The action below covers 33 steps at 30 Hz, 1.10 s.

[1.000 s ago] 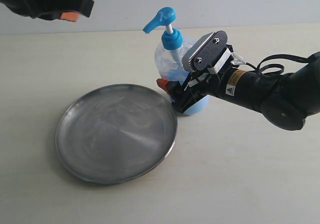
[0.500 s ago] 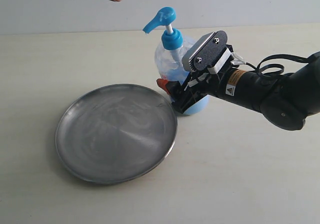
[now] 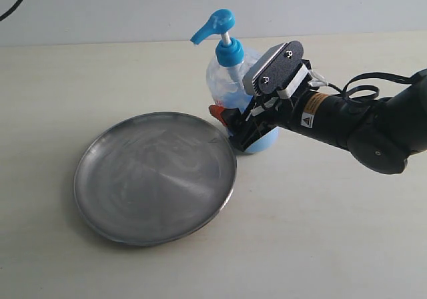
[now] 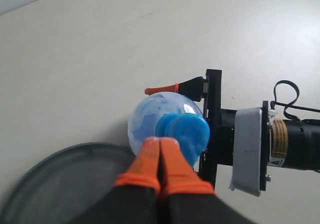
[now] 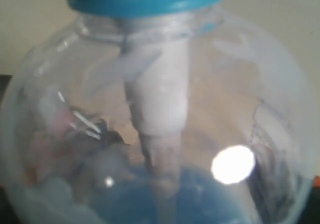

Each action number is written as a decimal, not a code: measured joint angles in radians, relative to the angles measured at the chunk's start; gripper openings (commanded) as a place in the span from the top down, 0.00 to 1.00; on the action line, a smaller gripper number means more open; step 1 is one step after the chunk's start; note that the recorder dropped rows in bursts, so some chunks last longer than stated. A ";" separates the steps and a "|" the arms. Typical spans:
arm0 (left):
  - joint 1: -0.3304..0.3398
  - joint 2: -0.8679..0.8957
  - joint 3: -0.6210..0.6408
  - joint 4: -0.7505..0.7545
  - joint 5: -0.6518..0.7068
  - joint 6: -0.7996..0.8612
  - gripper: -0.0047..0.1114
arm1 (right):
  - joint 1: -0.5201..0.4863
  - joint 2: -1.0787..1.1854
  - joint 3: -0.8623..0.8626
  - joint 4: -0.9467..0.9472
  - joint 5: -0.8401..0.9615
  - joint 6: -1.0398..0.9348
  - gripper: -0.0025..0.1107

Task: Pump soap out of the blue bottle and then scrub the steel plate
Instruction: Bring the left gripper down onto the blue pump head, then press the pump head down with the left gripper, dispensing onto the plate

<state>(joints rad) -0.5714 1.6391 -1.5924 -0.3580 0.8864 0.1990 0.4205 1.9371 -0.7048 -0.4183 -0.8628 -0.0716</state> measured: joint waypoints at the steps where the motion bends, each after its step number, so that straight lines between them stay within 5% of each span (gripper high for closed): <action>1: -0.004 0.000 0.000 0.000 0.001 0.003 0.96 | 0.000 0.000 0.000 0.000 0.000 0.000 0.98; 6: -0.063 0.018 -0.004 -0.005 0.001 0.025 0.96 | 0.000 0.000 0.000 0.000 0.000 0.000 0.98; 33: -0.063 0.097 -0.004 -0.055 -0.066 0.028 0.96 | 0.000 0.000 0.000 0.000 0.000 0.000 0.98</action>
<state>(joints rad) -0.6342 1.7360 -1.5961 -0.4134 0.8205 0.2269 0.4205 1.9371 -0.7048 -0.4183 -0.8628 -0.0716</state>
